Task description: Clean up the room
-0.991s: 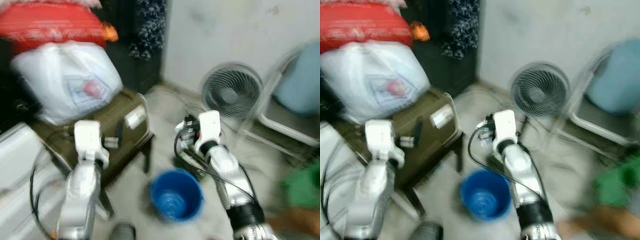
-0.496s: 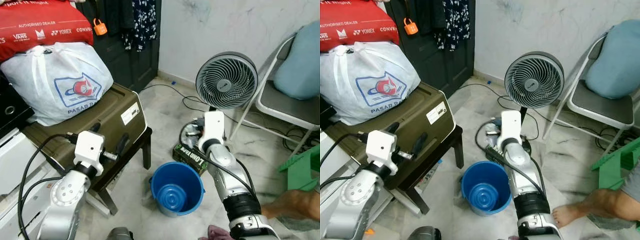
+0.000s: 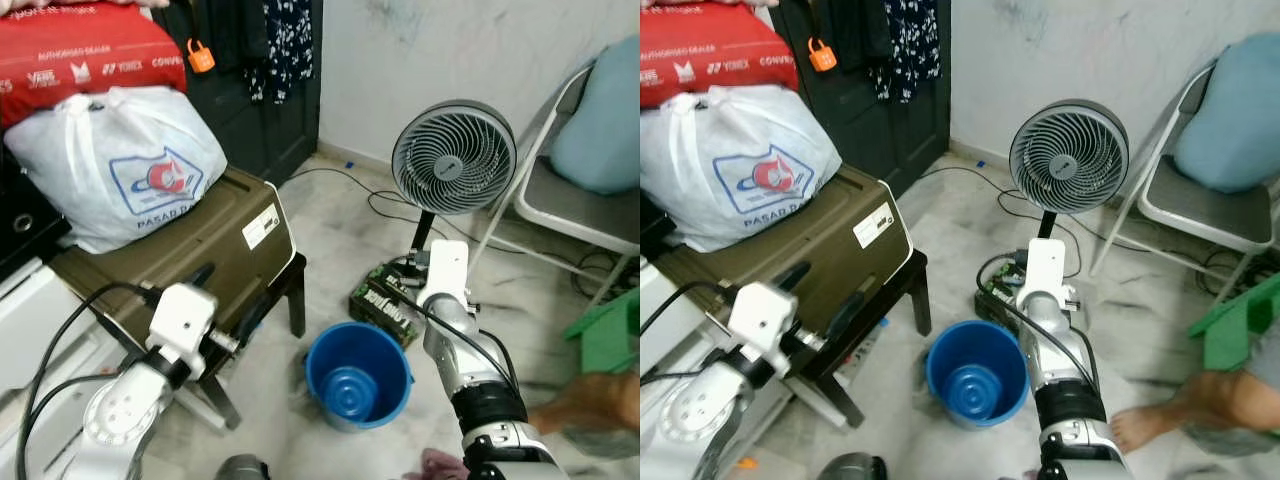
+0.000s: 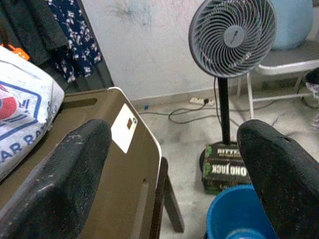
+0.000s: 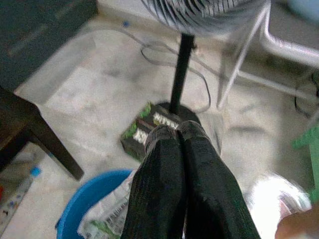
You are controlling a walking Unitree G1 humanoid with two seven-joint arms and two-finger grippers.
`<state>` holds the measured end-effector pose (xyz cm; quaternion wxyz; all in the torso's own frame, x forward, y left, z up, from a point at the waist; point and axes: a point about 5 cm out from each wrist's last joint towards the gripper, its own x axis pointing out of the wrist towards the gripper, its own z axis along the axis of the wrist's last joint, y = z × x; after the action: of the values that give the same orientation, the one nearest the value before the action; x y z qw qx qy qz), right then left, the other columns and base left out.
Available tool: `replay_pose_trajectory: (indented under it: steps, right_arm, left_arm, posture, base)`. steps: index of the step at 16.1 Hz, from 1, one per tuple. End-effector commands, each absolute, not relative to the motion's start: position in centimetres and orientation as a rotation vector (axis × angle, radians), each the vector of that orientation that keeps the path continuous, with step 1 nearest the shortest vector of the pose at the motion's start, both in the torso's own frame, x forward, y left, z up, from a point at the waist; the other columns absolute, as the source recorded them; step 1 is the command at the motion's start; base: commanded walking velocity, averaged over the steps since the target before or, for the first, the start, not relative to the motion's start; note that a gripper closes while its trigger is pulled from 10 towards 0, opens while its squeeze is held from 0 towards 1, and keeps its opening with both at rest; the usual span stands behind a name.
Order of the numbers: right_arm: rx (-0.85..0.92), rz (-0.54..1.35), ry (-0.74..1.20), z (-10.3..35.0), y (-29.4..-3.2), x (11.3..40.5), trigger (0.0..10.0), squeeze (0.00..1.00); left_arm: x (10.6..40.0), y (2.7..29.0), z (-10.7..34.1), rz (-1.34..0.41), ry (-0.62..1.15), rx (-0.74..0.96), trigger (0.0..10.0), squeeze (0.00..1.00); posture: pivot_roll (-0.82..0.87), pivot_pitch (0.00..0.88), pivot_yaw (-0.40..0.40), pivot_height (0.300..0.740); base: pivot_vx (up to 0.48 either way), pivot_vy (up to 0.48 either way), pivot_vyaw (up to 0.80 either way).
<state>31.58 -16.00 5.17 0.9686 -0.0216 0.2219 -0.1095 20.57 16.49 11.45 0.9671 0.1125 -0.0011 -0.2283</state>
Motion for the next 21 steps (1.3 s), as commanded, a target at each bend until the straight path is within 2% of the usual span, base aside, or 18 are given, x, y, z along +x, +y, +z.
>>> replay_pose_trajectory:
  steps: [1,9,17,21]
  right_arm:
    - [-0.018,-0.251,0.473,5.1,-16.0,31.7,10.0,0.0]
    - [-0.033,-0.335,0.561,3.7,-14.9,32.2,10.0,0.0]
    - [-0.006,-0.287,0.618,2.6,-11.5,32.0,10.0,0.0]
    - [0.015,-0.278,0.618,2.5,-11.0,32.1,10.0,0.0]
  left_arm:
    - [20.0,16.7,11.9,-0.479,0.004,0.227,10.0,0.0]
    - [17.6,17.7,13.6,-0.529,0.081,0.26,10.0,0.0]
    - [17.0,18.8,14.4,-0.52,0.123,0.294,10.0,0.0]
    - [16.9,19.0,14.5,-0.521,0.136,0.301,10.0,0.0]
  posture:
    - [0.13,0.079,0.053,0.74]
    - [0.23,0.179,0.125,0.74]
    - [0.29,0.194,0.153,0.74]
    - [0.3,0.192,0.158,0.74]
  base:
    - [0.0,0.0,0.0]
    - [0.0,0.0,0.0]
    - [0.0,0.0,0.0]
    - [0.0,0.0,0.0]
